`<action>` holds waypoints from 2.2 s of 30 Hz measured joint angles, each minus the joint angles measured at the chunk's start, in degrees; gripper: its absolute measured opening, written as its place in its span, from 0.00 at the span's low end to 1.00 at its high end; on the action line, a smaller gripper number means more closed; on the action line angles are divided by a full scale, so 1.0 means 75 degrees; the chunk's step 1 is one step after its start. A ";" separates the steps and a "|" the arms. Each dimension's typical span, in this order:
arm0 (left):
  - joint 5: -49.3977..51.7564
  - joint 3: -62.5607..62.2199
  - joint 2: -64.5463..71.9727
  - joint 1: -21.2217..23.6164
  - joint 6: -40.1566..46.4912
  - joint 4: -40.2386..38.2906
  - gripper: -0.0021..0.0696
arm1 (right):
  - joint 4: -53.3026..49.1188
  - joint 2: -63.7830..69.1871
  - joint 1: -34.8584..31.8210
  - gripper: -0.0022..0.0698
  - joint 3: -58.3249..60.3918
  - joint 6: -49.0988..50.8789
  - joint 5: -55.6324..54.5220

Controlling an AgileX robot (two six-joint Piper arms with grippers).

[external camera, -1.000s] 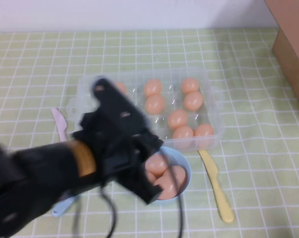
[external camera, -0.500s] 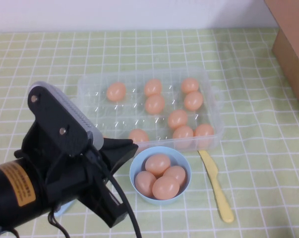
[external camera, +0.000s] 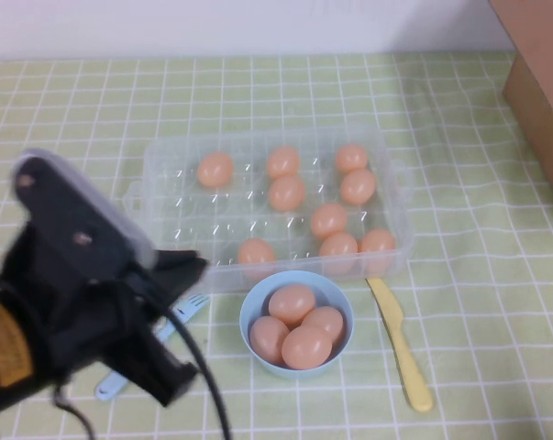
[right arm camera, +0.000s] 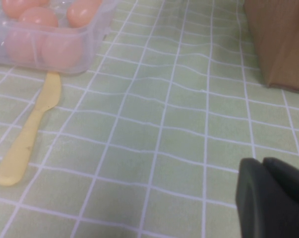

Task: Take an egg out of the egg box

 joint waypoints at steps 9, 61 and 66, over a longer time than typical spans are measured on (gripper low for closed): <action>-0.1676 0.2063 -0.1660 0.1751 -0.0348 0.0081 0.03 | 0.0000 0.0000 0.0000 0.00 0.0000 0.0000 0.0000; 0.0282 0.5447 -0.6894 0.5179 0.2346 -0.1816 0.02 | 0.0189 0.0000 0.0000 0.00 0.0000 0.0000 0.0000; 0.0282 0.5447 -0.6894 0.5179 0.2346 -0.1816 0.02 | 0.0189 0.0000 0.0000 0.00 0.0000 0.0000 0.0000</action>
